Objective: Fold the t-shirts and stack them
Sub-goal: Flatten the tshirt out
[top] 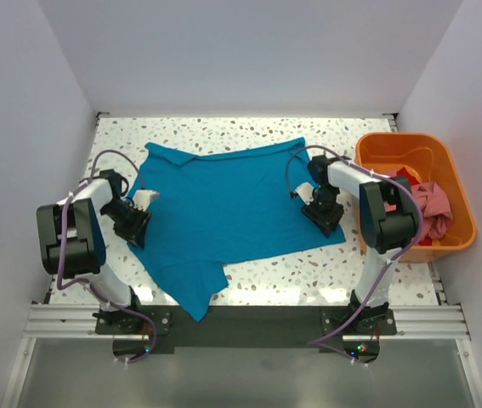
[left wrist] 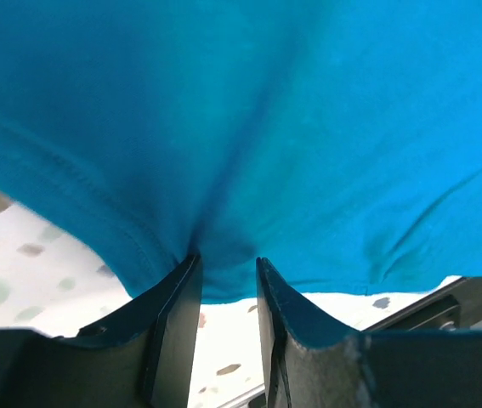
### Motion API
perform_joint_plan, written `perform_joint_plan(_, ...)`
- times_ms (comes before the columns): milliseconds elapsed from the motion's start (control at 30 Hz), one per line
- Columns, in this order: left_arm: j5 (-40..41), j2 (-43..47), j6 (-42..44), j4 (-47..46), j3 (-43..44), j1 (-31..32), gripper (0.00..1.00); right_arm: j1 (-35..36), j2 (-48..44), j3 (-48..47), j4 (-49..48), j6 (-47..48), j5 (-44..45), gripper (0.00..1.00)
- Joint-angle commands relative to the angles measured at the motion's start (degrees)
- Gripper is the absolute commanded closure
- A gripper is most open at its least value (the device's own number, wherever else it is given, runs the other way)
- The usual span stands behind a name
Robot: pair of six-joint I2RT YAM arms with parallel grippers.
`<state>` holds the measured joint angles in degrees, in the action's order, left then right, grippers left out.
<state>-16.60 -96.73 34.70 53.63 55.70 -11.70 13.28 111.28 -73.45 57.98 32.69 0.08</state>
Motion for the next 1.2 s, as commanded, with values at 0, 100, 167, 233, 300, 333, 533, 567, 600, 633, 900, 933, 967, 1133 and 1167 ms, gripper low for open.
perform_joint_plan(0,8.2,-2.3,1.7,-3.8,1.8,-3.8,0.63,2.7,-4.0,5.1,-1.4,-0.2,0.1,0.59)
perform_joint_plan(100,10.2,-3.5,3.5,-3.4,4.1,-6.7,0.64,6.3,-6.7,9.8,-0.5,-2.5,-2.1,0.59)
perform_joint_plan(167,9.9,-4.0,4.9,-2.6,6.2,-7.8,0.65,9.5,-9.7,12.6,0.6,-4.0,-4.9,0.59)
perform_joint_plan(233,7.5,-4.1,6.6,-0.6,8.8,-8.2,0.64,10.9,-11.6,11.0,2.5,-5.2,-6.2,0.6)
perform_joint_plan(300,4.3,-3.7,7.7,0.9,12.4,-8.1,0.59,10.8,-12.0,6.2,4.5,-6.2,-7.7,0.57)
perform_joint_plan(333,0.5,-3.7,8.3,2.8,14.1,-8.1,0.58,10.8,-11.9,4.4,6.2,-6.5,-8.2,0.56)
perform_joint_plan(533,-14.5,-5.3,3.7,1.2,30.2,-8.0,0.49,6.5,-10.1,-11.7,5.8,-3.9,-6.1,0.53)
perform_joint_plan(567,-15.5,-5.7,1.5,-1.3,31.6,-8.0,0.49,4.8,-7.9,-13.7,5.0,-3.2,-5.3,0.53)
perform_joint_plan(600,-16.3,-6.1,-0.6,-3.8,34.3,-7.9,0.49,4.0,-6.7,-17.9,4.1,-3.1,-3.2,0.55)
perform_joint_plan(633,-17.6,-6.8,-5.7,-9.0,35.5,-7.8,0.49,3.3,-5.4,-19.8,1.0,-3.2,-1.9,0.56)
perform_joint_plan(900,-16.4,-17.1,-25.3,-25.2,47.6,-4.6,0.45,0.7,12.0,-38.7,-9.6,-1.9,3.8,0.67)
perform_joint_plan(933,-15.9,-18.0,-26.9,-26.4,48.4,-4.3,0.45,0.6,14.1,-40.8,-9.4,-1.9,4.1,0.67)
perform_joint_plan(967,-15.8,-19.7,-27.6,-27.0,48.9,-4.1,0.45,0.5,15.7,-42.5,-9.3,-1.8,4.1,0.67)
perform_joint_plan(1133,-15.6,-23.9,-30.7,-28.9,51.2,-3.8,0.45,0.4,23.2,-50.2,-9.9,-0.2,4.6,0.65)
perform_joint_plan(1167,-15.4,-24.4,-30.8,-29.0,51.2,-3.8,0.45,0.4,24.0,-50.8,-9.9,0.3,4.8,0.64)
